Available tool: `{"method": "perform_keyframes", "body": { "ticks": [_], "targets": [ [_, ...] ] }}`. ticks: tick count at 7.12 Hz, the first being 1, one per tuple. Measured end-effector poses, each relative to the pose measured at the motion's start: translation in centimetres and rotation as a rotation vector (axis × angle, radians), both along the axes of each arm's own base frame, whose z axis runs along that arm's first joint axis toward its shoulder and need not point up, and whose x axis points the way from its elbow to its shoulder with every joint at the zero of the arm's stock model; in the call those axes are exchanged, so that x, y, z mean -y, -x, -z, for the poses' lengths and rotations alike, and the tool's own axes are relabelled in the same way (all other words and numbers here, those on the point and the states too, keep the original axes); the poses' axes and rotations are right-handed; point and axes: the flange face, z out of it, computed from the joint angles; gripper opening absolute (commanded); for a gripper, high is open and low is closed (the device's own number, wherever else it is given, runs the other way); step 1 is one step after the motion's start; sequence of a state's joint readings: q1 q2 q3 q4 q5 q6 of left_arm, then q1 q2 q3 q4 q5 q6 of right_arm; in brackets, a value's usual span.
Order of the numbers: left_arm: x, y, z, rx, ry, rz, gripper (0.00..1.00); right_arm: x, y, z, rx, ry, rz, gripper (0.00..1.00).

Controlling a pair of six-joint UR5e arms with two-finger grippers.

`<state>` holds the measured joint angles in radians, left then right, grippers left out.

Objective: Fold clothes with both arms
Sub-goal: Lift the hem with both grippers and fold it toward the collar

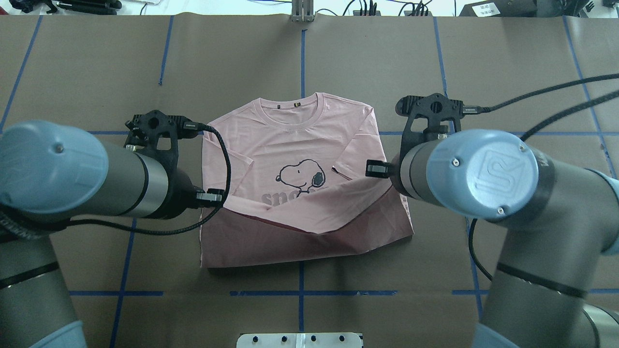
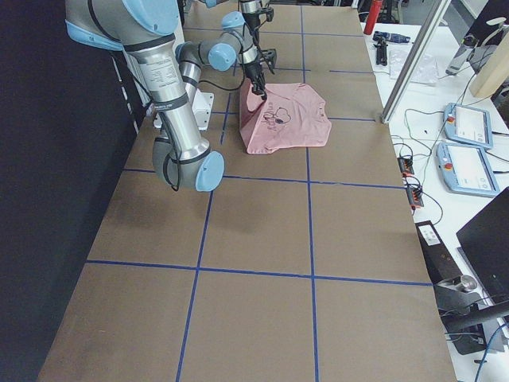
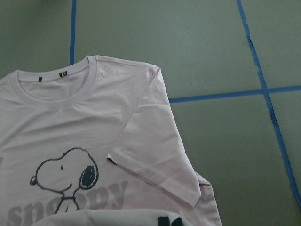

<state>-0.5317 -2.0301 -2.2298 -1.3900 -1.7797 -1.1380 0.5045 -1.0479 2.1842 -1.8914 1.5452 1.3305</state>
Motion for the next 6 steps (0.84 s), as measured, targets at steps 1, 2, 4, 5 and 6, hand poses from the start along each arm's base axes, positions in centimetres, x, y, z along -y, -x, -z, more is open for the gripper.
{"method": "perform_keyframes", "body": {
  "ticks": [1,2,4,5,6],
  "targets": [
    [2.9,0.7,-1.0,0.041,-0.025,0.023,0.0,3.9,0.7,-1.1,-0.006,-0.002,-0.012,0.0],
    [5.4,1.4,-1.9,0.079,-0.041,0.041,0.0,7.4,1.4,-1.7,-0.016,-0.002,-0.025,0.0],
    [9.9,1.8,-4.0,0.124,-0.067,0.068,0.0,12.5,3.6,-1.9,-0.058,0.017,-0.046,0.0],
    [12.2,0.9,-5.8,0.132,-0.07,0.081,0.0,14.5,5.0,-2.3,-0.075,0.026,-0.053,0.0],
    [14.5,-0.4,-7.9,0.135,-0.073,0.093,0.0,16.6,6.7,-3.5,-0.074,0.025,-0.059,0.0]
  ]
}}
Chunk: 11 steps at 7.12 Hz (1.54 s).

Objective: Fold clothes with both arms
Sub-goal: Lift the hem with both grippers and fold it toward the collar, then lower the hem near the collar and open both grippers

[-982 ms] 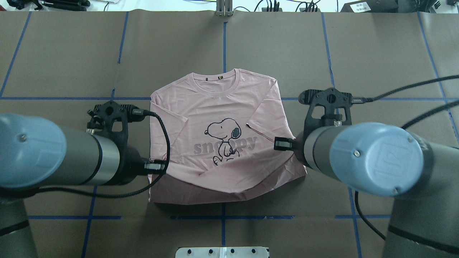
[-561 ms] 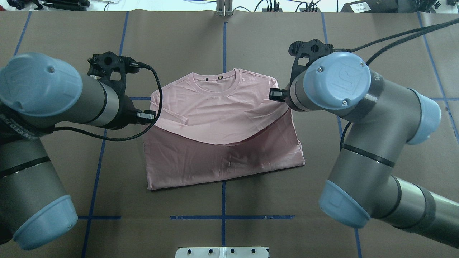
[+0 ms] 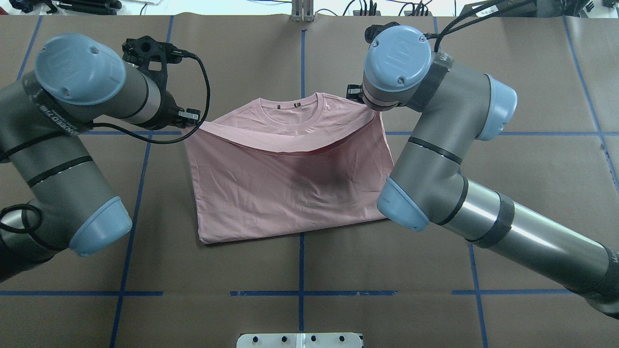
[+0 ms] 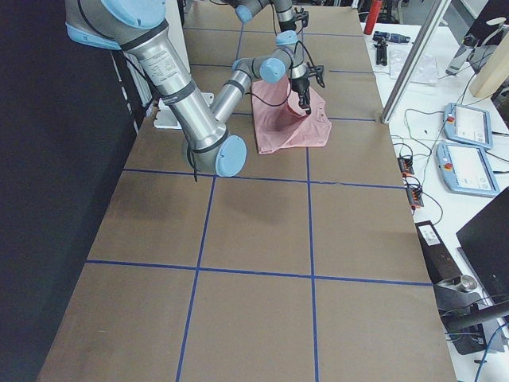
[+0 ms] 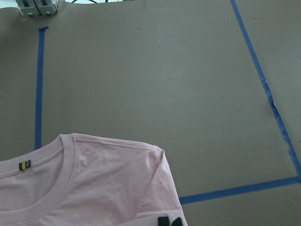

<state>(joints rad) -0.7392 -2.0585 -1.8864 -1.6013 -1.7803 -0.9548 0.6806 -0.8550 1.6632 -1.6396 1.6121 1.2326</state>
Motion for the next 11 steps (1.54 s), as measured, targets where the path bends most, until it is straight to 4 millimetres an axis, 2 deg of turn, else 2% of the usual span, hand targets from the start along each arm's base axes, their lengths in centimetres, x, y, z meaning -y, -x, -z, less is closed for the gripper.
{"method": "perform_keyframes", "body": {
  "ticks": [2,4,5,6,7,8,10,11],
  "targets": [
    [3.6,-2.9,-3.4,0.012,0.006,0.011,0.0,3.7,2.2,-3.5,-0.012,-0.013,-0.002,0.0],
    [5.9,-5.4,-6.8,0.028,0.017,0.011,0.0,5.9,3.6,-5.8,-0.039,-0.003,0.0,0.0],
    [6.4,-6.0,-8.0,0.03,0.019,0.01,0.0,6.6,4.2,-6.9,-0.041,-0.004,0.0,0.0],
    [6.6,-6.3,-8.6,0.033,0.017,0.007,0.04,7.0,4.6,-7.6,-0.04,-0.005,0.0,0.48],
    [6.7,-6.4,-8.8,0.035,0.014,0.003,0.81,7.1,4.8,-8.0,-0.041,-0.005,-0.001,0.99],
    [6.7,-6.4,-8.8,0.034,0.009,-0.001,1.0,7.2,4.9,-8.2,-0.042,-0.005,-0.001,1.0],
    [6.2,-5.8,-8.1,0.006,-0.024,-0.008,1.0,7.4,4.6,-8.2,-0.061,-0.036,0.037,1.0],
    [5.5,-5.0,-7.3,-0.019,-0.043,-0.014,1.0,7.8,3.7,-8.1,-0.069,-0.062,0.09,1.0]
  ]
}}
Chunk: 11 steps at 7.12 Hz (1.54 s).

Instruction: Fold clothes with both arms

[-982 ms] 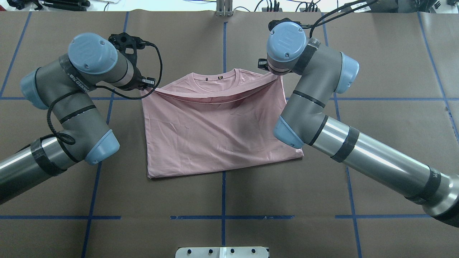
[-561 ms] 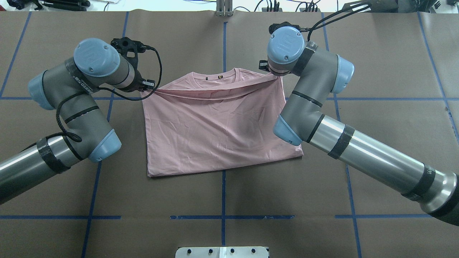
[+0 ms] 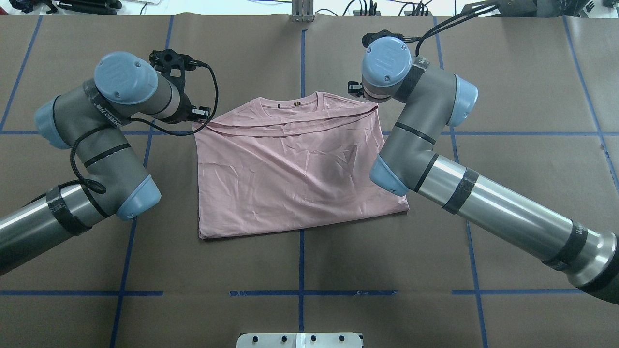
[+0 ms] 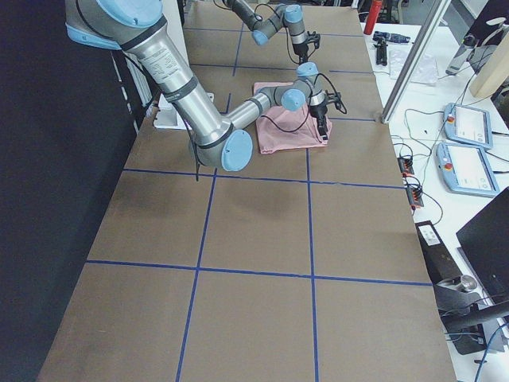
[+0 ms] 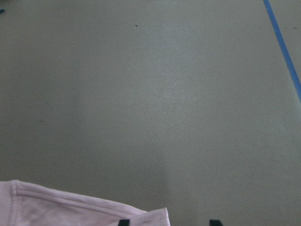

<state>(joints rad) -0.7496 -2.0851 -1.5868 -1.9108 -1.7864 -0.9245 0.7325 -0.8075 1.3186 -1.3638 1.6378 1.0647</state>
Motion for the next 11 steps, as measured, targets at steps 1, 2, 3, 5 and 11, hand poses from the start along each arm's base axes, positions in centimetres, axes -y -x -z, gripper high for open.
{"method": "perform_keyframes", "body": {
  "ticks": [1,2,3,5,11],
  "targets": [
    [-1.4,1.0,0.6,-0.03,-0.01,-0.014,1.0,0.5,-1.5,0.0,0.007,-0.014,0.075,1.0],
    [-3.8,2.6,1.0,-0.069,-0.011,-0.036,1.0,0.3,-3.5,-0.2,0.032,-0.024,0.142,1.0],
    [-7.0,3.9,1.3,-0.112,0.009,-0.045,1.0,-0.8,-5.5,-0.3,0.067,-0.034,0.185,1.0],
    [-13.5,3.1,1.5,-0.199,0.119,-0.026,0.84,-3.6,-9.1,0.1,0.143,-0.042,0.242,1.0],
    [-23.4,-4.3,-1.3,-0.236,0.299,0.061,0.61,-5.0,-10.7,0.6,0.167,-0.055,0.252,1.0]
  ]
}}
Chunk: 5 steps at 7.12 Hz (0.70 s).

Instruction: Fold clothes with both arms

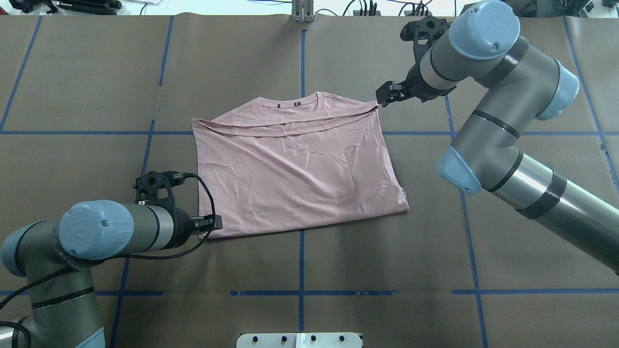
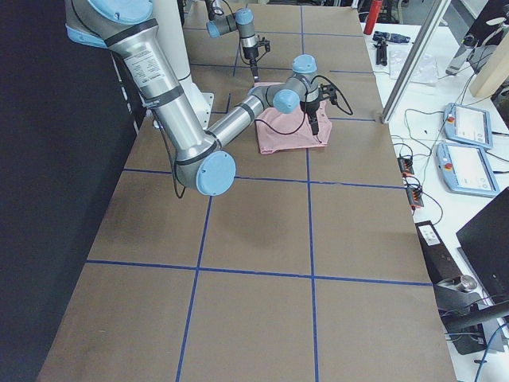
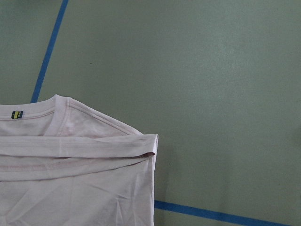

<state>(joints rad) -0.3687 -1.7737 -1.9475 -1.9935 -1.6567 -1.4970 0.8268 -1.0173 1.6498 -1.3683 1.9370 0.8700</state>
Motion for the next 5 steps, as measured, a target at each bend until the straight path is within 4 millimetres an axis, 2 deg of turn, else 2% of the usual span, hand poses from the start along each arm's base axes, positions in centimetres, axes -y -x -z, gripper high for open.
{"method": "perform_keyframes", "body": {
  "ticks": [2,4,5],
  "targets": [
    [0.0,-0.8,-1.0,0.022,0.007,-0.007,0.61,0.0,0.0,0.0,-0.001,0.0,-0.001,1.0],
    [0.1,-1.4,-1.7,0.039,0.012,-0.012,0.53,0.0,0.0,0.0,0.0,-0.001,-0.001,1.0],
    [0.0,-1.7,-1.8,0.043,0.014,-0.016,0.45,0.0,-0.1,0.0,0.0,-0.001,-0.002,1.0]
  ]
}}
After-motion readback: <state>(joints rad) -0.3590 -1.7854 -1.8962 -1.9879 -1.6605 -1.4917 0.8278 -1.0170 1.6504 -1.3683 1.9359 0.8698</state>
